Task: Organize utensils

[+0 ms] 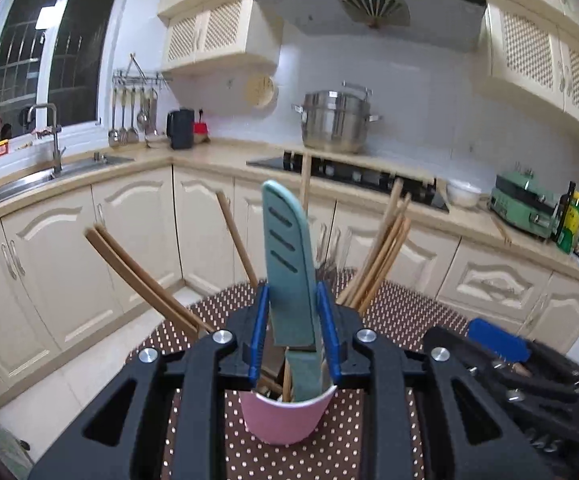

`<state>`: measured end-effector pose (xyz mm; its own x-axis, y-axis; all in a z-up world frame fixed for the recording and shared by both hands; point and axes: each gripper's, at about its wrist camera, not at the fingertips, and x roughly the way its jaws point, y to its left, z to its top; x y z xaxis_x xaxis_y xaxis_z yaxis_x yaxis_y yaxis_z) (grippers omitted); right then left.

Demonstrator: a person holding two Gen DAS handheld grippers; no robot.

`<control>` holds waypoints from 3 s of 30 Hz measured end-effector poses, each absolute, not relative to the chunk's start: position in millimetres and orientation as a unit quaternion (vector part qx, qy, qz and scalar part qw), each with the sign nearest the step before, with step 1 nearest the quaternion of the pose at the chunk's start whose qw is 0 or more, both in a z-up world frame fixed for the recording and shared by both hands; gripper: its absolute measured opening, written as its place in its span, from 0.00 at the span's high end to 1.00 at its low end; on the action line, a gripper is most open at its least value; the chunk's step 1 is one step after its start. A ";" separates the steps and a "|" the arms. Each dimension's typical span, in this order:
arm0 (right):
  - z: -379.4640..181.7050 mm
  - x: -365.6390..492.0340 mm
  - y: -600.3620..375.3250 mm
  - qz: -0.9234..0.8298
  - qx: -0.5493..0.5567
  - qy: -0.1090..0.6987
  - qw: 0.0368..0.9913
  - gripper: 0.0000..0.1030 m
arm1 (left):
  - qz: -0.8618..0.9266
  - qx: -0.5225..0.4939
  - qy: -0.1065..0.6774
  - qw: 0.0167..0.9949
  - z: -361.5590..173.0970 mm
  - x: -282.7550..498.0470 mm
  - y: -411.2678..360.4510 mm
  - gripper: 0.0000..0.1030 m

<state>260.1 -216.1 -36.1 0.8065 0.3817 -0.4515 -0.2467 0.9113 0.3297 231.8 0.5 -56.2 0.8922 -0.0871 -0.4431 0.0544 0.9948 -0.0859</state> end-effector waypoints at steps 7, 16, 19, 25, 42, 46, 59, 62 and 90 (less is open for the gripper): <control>-33.6 253.6 -217.1 0.154 0.126 0.260 0.945 0.31 | -0.043 -0.031 0.256 0.965 -70.9 232.2 -1.7 0.71; -20.9 237.9 -220.1 0.146 0.132 0.241 0.950 0.30 | -0.048 -0.036 0.209 0.976 -44.1 200.7 6.9 0.37; -11.7 228.0 -220.5 0.146 0.131 0.229 0.953 0.29 | -0.042 -0.031 0.197 0.979 -33.5 186.0 8.8 0.32; 5.8 199.3 -214.8 0.137 0.107 0.202 0.964 0.27 | -0.017 -0.002 0.173 0.985 -12.8 147.3 11.5 0.30; 55.1 95.5 -211.2 0.113 0.047 0.122 0.985 0.10 | -0.003 0.019 0.104 0.994 38.3 32.0 33.3 0.19; 63.7 75.4 -209.5 0.113 0.037 0.100 0.988 0.09 | -0.003 0.008 0.086 0.996 45.6 11.3 36.5 0.19; 76.6 34.5 -196.9 0.105 -0.001 0.039 0.994 0.07 | -0.001 0.004 0.037 0.999 58.3 -29.3 40.4 0.16; 78.0 31.2 -196.5 0.100 -0.007 0.029 0.995 0.07 | 0.007 0.008 0.031 0.999 58.6 -32.3 39.1 0.16; 72.2 35.8 -204.5 0.117 0.011 0.023 0.993 0.07 | 0.016 0.012 0.034 0.999 53.9 -26.6 39.1 0.16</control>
